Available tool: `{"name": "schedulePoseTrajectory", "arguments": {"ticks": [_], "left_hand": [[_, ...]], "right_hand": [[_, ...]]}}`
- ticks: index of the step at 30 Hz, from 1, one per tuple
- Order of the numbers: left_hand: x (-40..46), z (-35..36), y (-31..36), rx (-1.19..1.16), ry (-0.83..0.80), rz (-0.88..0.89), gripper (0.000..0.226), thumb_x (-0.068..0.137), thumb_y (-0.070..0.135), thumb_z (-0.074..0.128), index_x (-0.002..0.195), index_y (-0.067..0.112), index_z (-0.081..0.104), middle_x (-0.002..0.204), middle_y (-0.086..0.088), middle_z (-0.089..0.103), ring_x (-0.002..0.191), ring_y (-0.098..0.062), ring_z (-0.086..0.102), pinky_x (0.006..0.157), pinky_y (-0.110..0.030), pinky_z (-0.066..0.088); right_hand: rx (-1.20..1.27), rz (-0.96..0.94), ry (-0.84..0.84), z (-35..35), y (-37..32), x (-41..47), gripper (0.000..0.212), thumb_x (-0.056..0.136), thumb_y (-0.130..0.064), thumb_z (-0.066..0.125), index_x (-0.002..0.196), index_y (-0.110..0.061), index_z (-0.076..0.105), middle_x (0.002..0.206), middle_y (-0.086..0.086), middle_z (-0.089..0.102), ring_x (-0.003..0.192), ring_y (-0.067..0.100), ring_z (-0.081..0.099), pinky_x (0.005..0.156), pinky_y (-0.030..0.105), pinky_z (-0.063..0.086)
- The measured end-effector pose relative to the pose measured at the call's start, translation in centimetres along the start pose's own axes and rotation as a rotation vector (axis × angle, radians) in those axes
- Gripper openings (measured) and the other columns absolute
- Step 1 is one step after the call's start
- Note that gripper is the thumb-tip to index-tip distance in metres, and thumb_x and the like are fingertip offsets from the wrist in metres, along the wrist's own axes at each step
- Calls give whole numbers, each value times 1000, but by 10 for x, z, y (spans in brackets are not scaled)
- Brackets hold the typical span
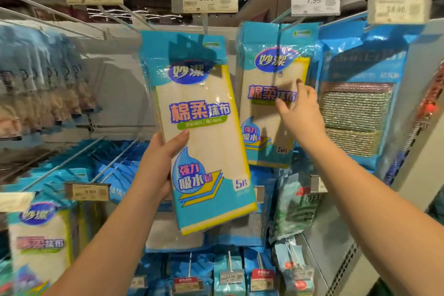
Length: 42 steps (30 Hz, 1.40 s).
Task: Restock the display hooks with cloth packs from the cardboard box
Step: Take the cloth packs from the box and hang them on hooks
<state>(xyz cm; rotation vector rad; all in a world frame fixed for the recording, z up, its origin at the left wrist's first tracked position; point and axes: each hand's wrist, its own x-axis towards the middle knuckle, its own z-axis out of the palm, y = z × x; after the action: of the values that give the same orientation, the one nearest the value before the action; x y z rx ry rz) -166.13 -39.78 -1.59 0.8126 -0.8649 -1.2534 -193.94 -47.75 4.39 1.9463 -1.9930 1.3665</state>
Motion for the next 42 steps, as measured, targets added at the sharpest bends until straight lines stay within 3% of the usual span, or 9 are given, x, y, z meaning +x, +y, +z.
{"name": "schedulePoseTrajectory", "arguments": {"ticks": [3, 5, 7, 11, 15, 21, 28, 33, 42], "left_hand": [[-7, 5, -6, -6, -61, 4, 45, 77, 18, 70, 121, 16, 59, 113, -12, 74, 94, -30, 74, 73, -43, 62], [-10, 11, -11, -19, -95, -1, 44, 75, 14, 69, 117, 15, 59, 108, -13, 76, 86, -27, 75, 66, -38, 62], [-12, 18, -17, -5, -142, -16, 47, 76, 11, 74, 120, 13, 58, 107, -14, 76, 86, -28, 75, 66, -38, 61], [-12, 33, -27, 19, -191, -40, 52, 74, 9, 78, 121, 11, 56, 106, -15, 76, 85, -30, 75, 66, -39, 61], [-10, 46, -32, 56, -232, -52, 54, 71, 11, 77, 121, 12, 56, 108, -16, 75, 87, -32, 75, 70, -42, 63], [-3, 74, -31, 193, -246, -88, 65, 74, 33, 85, 127, 7, 57, 110, -14, 75, 99, -36, 73, 91, -53, 57], [-6, 108, -18, 224, -276, -114, 63, 70, 44, 77, 119, 9, 60, 102, -10, 77, 92, -30, 75, 83, -44, 59], [-5, 116, -7, 204, -298, -150, 72, 72, 44, 84, 126, 5, 58, 106, -15, 76, 95, -34, 75, 82, -45, 60], [-2, 124, 4, 203, -334, -197, 72, 71, 44, 84, 129, 6, 62, 110, -16, 75, 104, -38, 71, 94, -52, 56]], "right_hand": [[250, -111, 91, -36, -21, 5, 44, 99, -39, 54, 131, -9, 56, 121, 1, 60, 103, 12, 57, 86, 20, 43], [368, -173, 94, -58, -37, 10, 37, 97, -40, 58, 124, -14, 58, 112, -5, 61, 90, 0, 55, 75, 6, 40], [384, -221, 2, -72, -51, 17, 44, 94, -45, 61, 130, -21, 53, 111, -11, 59, 91, -8, 55, 73, 2, 39], [249, -272, -84, -85, -59, 34, 47, 88, -48, 68, 127, -26, 53, 106, -13, 57, 91, 3, 57, 76, 13, 43], [170, -322, 9, -97, -47, 44, 22, 87, -38, 71, 97, -22, 59, 91, 1, 64, 77, 7, 51, 66, 14, 38], [263, -180, 154, -96, -25, 58, 14, 88, -34, 68, 90, -25, 58, 80, -8, 61, 76, 8, 52, 65, 15, 38], [417, -120, 394, -105, -29, 73, 12, 87, -31, 66, 79, -24, 60, 68, -14, 54, 62, -1, 46, 60, 14, 35], [391, -126, 490, -111, -36, 78, 13, 85, -32, 63, 76, -26, 55, 68, -16, 52, 64, -3, 46, 62, 19, 37], [59, -72, 494, -114, -37, 78, 19, 91, -46, 54, 86, -27, 54, 89, -12, 60, 84, 14, 55, 69, 35, 42]]}}
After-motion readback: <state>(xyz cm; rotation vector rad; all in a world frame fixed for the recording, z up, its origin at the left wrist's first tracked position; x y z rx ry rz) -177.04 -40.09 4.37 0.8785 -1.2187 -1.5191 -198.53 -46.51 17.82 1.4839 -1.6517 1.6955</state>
